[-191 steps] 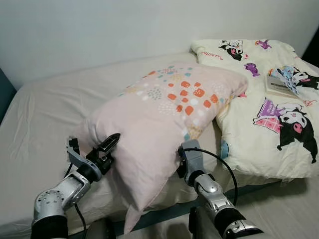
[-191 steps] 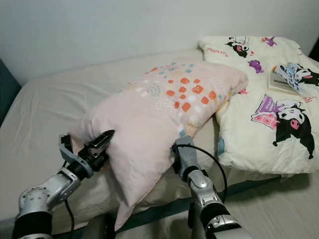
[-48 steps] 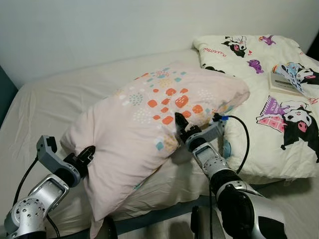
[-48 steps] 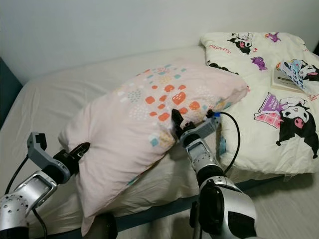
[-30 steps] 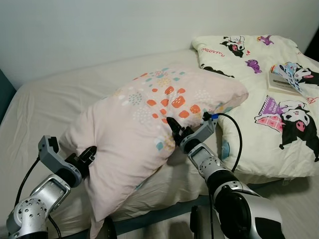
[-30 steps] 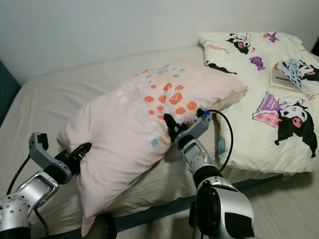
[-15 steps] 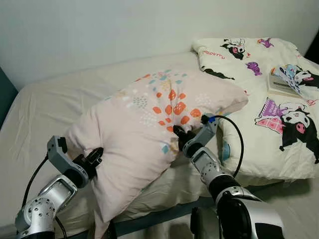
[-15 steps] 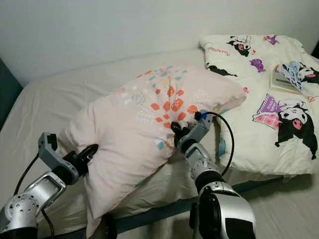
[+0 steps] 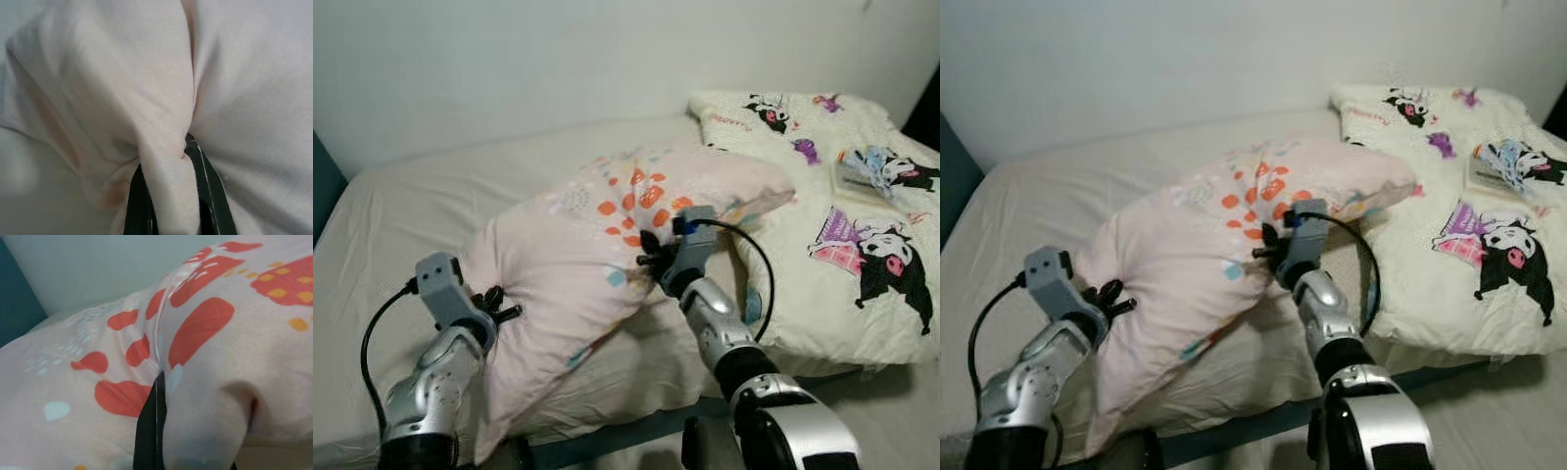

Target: Clean up the room

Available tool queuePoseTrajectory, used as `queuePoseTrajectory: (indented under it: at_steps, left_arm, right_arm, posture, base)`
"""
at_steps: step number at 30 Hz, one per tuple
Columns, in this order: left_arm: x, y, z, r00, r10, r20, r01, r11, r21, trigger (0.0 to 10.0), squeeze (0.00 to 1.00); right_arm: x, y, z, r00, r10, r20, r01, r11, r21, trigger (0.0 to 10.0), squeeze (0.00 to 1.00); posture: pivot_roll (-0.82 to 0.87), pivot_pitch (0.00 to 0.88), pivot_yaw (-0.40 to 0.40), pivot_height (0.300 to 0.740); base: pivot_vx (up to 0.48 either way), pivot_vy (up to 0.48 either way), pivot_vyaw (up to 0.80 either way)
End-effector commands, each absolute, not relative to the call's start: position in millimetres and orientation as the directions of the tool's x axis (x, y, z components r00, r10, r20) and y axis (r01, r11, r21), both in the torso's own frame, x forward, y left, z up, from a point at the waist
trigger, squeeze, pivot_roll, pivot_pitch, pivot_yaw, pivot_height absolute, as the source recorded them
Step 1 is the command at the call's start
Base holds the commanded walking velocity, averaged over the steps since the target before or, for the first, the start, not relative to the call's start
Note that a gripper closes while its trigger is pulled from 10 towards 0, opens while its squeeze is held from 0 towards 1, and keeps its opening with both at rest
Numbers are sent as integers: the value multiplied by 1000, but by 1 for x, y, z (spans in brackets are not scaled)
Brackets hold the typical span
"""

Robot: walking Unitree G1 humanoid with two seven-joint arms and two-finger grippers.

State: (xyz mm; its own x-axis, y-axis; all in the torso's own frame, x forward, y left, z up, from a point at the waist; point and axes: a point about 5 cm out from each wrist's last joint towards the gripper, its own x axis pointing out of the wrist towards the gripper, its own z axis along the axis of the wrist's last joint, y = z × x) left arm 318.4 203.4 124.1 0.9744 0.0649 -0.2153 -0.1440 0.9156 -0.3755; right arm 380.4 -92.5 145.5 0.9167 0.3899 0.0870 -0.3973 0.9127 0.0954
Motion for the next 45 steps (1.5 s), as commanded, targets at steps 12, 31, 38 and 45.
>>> queuePoseTrajectory:
  at_steps: [12, 31, 38, 45]
  left_arm:
    - [317, 193, 118, 985, 155, -71, -161, 982, -95, 10000, 0]
    - [311, 177, 107, 997, 73, -35, -73, 997, 16, 10000, 0]
    - [310, 177, 106, 997, 75, -36, -75, 997, 13, 10000, 0]
    - [310, 177, 105, 997, 75, -33, -74, 997, 8, 10000, 0]
  right_arm:
    - [365, -97, 114, 913, 408, -8, -407, 910, -77, 10000, 0]
    - [356, -101, 99, 918, 394, -29, -395, 918, -27, 10000, 0]
    - [356, -100, 99, 918, 396, -31, -397, 918, -22, 10000, 0]
    - [355, -100, 99, 917, 397, -28, -398, 917, -20, 10000, 0]
  posture:
    - [38, 17, -22, 542]
    - [38, 39, -11, 542]
    - [38, 44, -12, 542]
    - [38, 45, -13, 542]
  base:
    - [0, 0, 0]
    - [0, 0, 0]
    - [0, 0, 0]
    - [0, 0, 0]
